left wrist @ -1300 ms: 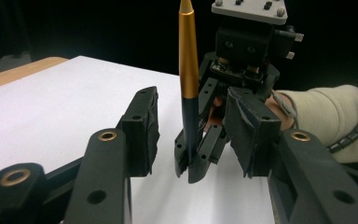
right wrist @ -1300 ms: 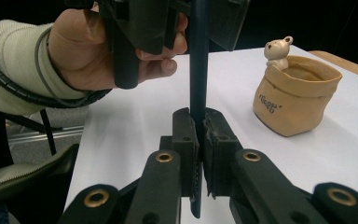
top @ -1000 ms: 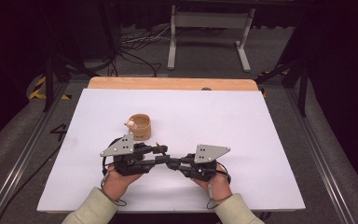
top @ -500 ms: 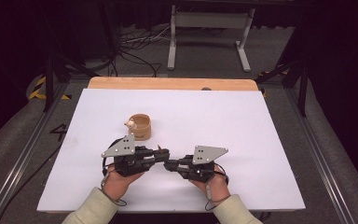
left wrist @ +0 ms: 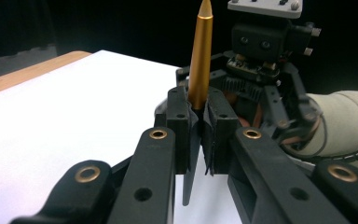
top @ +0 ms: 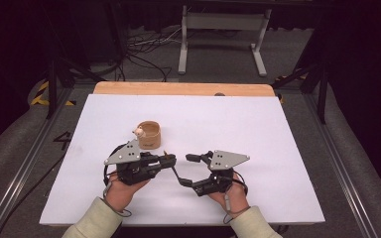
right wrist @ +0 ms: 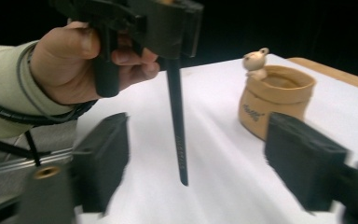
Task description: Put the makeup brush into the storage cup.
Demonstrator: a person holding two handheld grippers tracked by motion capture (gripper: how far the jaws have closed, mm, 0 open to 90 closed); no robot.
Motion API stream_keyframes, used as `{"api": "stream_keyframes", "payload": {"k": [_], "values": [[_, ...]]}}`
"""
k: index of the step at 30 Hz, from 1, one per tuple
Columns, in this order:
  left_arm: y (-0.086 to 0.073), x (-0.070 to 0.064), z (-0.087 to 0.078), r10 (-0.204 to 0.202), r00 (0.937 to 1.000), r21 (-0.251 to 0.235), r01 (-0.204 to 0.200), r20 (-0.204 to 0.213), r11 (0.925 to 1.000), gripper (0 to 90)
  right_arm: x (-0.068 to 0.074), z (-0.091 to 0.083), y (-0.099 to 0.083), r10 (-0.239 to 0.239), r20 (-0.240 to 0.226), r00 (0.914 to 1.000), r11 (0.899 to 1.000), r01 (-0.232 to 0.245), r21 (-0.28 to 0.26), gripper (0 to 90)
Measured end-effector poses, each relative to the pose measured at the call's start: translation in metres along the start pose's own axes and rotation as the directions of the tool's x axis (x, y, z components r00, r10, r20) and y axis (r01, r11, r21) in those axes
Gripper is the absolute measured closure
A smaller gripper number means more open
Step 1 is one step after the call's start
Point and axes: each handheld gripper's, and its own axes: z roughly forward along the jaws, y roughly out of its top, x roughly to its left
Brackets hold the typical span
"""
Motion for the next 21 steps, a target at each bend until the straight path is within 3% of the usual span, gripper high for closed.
{"api": "stream_keyframes", "payload": {"k": [3,7,16,21], "values": [[0.003,0.003,-0.003,0.002,0.9998,0.005,-0.002,-0.018,1.0000,83.2,-0.004,-0.007,0.001,0.031,0.024,0.9992,0.999,-0.031,-0.024,6.1],[0.007,0.005,-0.005,-0.001,0.9992,0.005,0.001,-0.041,1.0000,83.2,-0.007,-0.016,0.001,0.003,0.025,0.9997,1.000,-0.003,-0.012,0.0],[0.018,0.016,-0.011,-0.003,0.9956,0.020,0.005,-0.093,0.9998,83.2,-0.014,-0.030,-0.001,0.023,0.068,0.9974,1.000,-0.022,-0.010,0.0],[0.024,0.023,-0.014,-0.027,0.9914,0.029,0.031,-0.128,0.9991,83.1,-0.018,-0.033,-0.003,0.038,0.082,0.9960,0.999,-0.038,0.003,0.0]]}}
